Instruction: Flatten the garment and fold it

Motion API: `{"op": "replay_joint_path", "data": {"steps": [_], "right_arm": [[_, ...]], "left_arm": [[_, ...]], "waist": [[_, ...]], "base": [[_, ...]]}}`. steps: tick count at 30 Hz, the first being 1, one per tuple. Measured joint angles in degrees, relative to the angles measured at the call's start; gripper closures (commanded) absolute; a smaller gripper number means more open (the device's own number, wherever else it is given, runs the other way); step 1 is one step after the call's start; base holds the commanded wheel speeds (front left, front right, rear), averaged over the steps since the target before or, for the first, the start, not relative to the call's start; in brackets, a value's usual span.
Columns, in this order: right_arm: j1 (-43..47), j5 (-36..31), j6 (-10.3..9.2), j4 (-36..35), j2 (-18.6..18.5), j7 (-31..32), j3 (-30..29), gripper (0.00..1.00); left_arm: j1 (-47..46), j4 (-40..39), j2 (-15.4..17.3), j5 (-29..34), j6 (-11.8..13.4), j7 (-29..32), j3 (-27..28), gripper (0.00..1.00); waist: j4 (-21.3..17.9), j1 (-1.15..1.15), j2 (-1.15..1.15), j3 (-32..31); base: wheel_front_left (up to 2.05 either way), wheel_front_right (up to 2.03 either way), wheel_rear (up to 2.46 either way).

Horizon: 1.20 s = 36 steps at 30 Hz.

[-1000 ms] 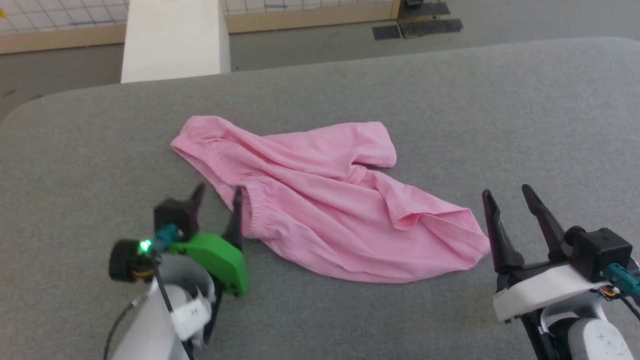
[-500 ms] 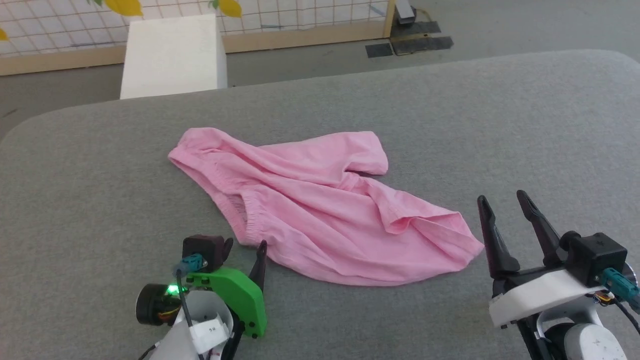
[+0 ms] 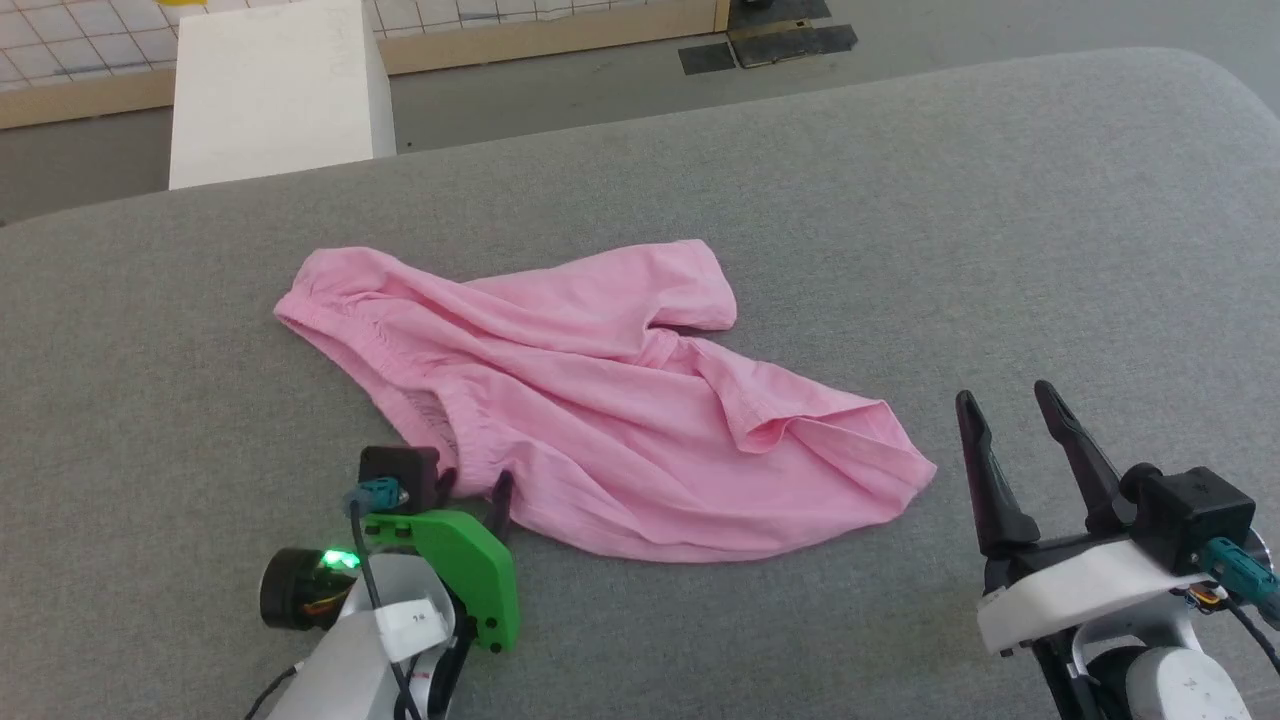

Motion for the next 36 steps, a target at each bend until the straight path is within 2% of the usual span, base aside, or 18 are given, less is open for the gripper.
{"op": "replay_joint_path", "data": {"steps": [7,16,21,32,33,34,35,36], "right_arm": [[-0.1,0.68,0.0,1.64,0.24,1.89,-0.44,0.0],[0.82,2.11,0.0,6.22,1.0,17.47,-2.64,0.0],[-1.6,1.18,0.0,9.5,1.19,26.27,-5.02,0.0],[-10.19,-1.32,0.0,16.99,1.16,37.95,-4.97,0.0],[-10.54,-1.34,0.0,17.19,1.13,38.73,-4.85,0.14],[-10.85,-1.34,0.0,17.31,1.03,39.56,-4.78,0.51],[-11.06,-1.34,0.0,17.34,0.94,40.03,-4.7,0.72],[-11.17,-1.34,0.0,17.34,0.9,40.28,-4.63,1.0]], "left_arm": [[0.34,-0.66,0.0,-0.51,0.38,-0.03,0.2,1.0],[3.31,-4.09,0.2,-1.1,1.37,-0.38,0.42,1.0],[3.3,-5.1,0.2,-1.21,1.62,-0.36,0.05,1.0],[2.64,-5.52,-0.05,-1.52,1.6,-0.38,-0.89,1.0],[2.63,-5.5,-0.05,-1.52,1.6,-0.38,-0.94,1.0],[2.61,-5.48,-0.05,-1.56,1.6,-0.4,-1.0,1.0],[2.59,-5.46,-0.05,-1.59,1.59,-0.43,-1.03,1.0],[2.58,-5.42,-0.05,-1.67,1.54,-0.45,-1.07,1.0]], "waist": [[0.64,0.0,0.0,-0.04],[2.74,0.0,0.0,-0.35],[3.66,0.0,0.0,0.48],[5.26,0.0,0.0,2.56],[5.36,0.0,0.0,2.65],[5.45,0.0,0.0,2.74],[5.53,0.0,0.0,2.8],[5.57,0.0,0.0,2.78]], "base": [[0.0,0.0,0.0],[0.0,0.0,0.0],[0.0,0.0,0.0],[0.0,0.0,0.0],[0.0,0.0,0.0],[0.0,0.0,0.0],[0.0,0.0,0.0],[0.0,0.0,0.0]]}}
